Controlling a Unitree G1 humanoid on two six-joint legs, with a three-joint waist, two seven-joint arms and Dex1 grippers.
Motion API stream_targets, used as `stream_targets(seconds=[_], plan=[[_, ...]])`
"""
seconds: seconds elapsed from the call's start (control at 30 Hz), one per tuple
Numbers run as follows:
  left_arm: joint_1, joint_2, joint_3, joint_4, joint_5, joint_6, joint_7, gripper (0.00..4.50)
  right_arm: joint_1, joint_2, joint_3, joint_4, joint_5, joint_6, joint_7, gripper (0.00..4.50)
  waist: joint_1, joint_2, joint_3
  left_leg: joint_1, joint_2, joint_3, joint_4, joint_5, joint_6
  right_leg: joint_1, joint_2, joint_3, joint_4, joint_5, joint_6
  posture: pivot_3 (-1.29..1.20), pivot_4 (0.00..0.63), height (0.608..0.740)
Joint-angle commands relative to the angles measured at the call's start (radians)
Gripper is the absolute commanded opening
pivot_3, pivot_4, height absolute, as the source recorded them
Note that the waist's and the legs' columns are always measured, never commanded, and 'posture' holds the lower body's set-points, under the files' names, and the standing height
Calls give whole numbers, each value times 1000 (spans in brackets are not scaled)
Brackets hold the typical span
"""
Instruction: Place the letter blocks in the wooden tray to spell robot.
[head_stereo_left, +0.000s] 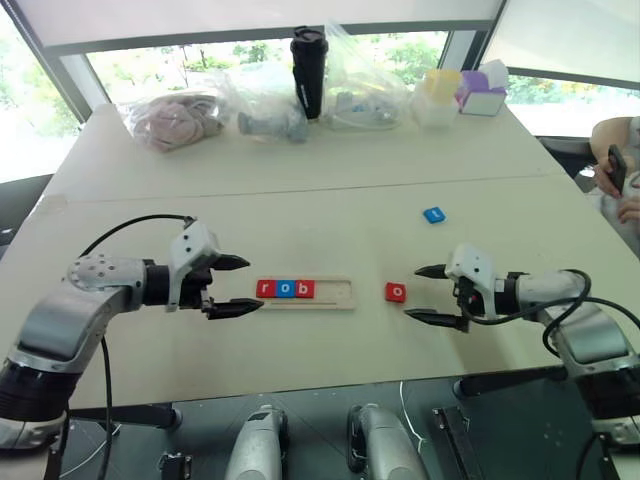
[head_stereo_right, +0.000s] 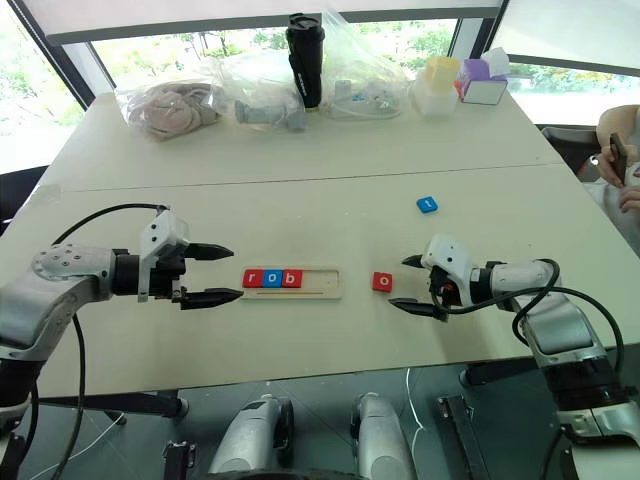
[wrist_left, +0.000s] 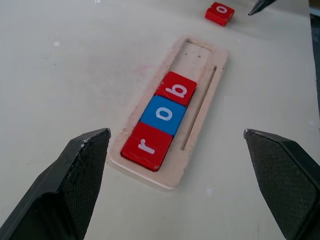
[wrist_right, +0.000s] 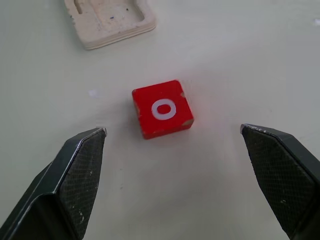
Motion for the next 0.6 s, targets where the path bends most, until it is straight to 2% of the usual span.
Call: stream_targets(seconds=[0.03, 0.1, 0.2, 0.33, 0.37, 0.6], plan=[[14, 10, 36, -41, -13, 0, 5, 4500, -26, 19, 13, 34, -9, -46, 17, 4453, 3, 0, 0, 0, 0, 0, 0, 0, 0, 0, 0, 0, 0, 0, 0, 0, 150, 740], [25, 9, 38, -53, -13, 5, 12, 4500, -36, 28, 31, 58, -29, -71, 17, 4453, 3, 0, 0, 0, 0, 0, 0, 0, 0, 0, 0, 0, 0, 2, -2, 0, 150, 740], [44, 21, 31, -54, 9, -6, 14, 4500, -43, 35, 39, 78, -36, -90, 22, 3584, 4, 0, 0, 0, 0, 0, 2, 0, 0, 0, 0, 0, 1, 2, -2, 0, 150, 740], [47, 20, 38, -54, 4, -2, 17, 4500, -49, 36, 40, 82, -35, -93, 29, 1461, 6, 0, 0, 0, 1, 0, 6, 0, 0, 0, 0, 0, 5, 1, -1, 0, 150, 740], [47, 20, 39, -55, 4, -2, 17, 4500, -52, 35, 37, 74, -32, -87, 29, 1143, 8, 0, 0, 0, 1, 0, 7, 0, 0, 0, 0, 0, 6, 0, 0, 0, 150, 740], [39, 19, 33, -48, 1, -3, 10, 4500, -112, 38, 21, -29, 0, -21, 16, 1153, 18, 0, 0, 0, 1, 0, 9, 0, 0, -1, 0, 0, 9, 0, -1, 0, 150, 740]])
